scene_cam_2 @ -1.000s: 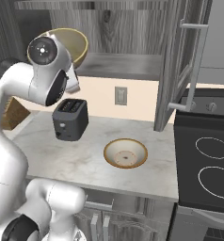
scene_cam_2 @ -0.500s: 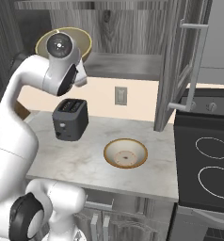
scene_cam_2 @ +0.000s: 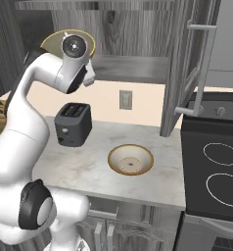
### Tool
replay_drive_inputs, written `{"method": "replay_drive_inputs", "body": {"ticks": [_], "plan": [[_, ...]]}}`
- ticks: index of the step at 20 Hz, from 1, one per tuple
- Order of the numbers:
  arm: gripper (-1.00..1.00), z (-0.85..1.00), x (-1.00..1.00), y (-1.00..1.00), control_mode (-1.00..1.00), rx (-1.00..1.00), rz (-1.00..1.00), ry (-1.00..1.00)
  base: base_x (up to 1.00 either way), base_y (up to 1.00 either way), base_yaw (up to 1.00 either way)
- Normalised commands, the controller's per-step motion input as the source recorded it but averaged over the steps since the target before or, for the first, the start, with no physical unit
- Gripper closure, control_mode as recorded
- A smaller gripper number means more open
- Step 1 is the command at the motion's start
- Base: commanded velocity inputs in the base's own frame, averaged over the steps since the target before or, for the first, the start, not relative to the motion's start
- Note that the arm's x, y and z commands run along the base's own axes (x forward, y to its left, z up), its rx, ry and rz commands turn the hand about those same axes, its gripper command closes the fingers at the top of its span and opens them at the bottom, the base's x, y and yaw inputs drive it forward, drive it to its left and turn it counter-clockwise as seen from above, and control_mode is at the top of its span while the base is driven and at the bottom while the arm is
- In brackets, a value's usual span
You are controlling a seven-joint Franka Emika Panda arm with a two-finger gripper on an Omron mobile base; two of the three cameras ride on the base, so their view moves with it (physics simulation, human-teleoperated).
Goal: Open the cabinet. Pick the bowls from the counter and place them in the cabinet. Then close the cabinet.
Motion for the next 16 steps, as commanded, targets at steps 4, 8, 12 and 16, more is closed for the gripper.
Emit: {"method": "replay_drive_inputs", "body": {"ticks": [4,8,12,16], "plan": [[1.0,-0.15,0.59,0.15,-1.0,0.0,0.03,0.0,0.0,0.0,0.0],[1.0,-0.24,0.57,0.13,-1.0,0.0,0.01,0.02,0.0,0.0,0.0],[1.0,-0.25,0.52,0.11,-1.0,0.0,0.01,0.02,0.0,0.0,0.0],[1.0,-0.19,0.52,0.07,-1.0,0.0,0.0,0.01,0.0,0.0,0.0]]}}
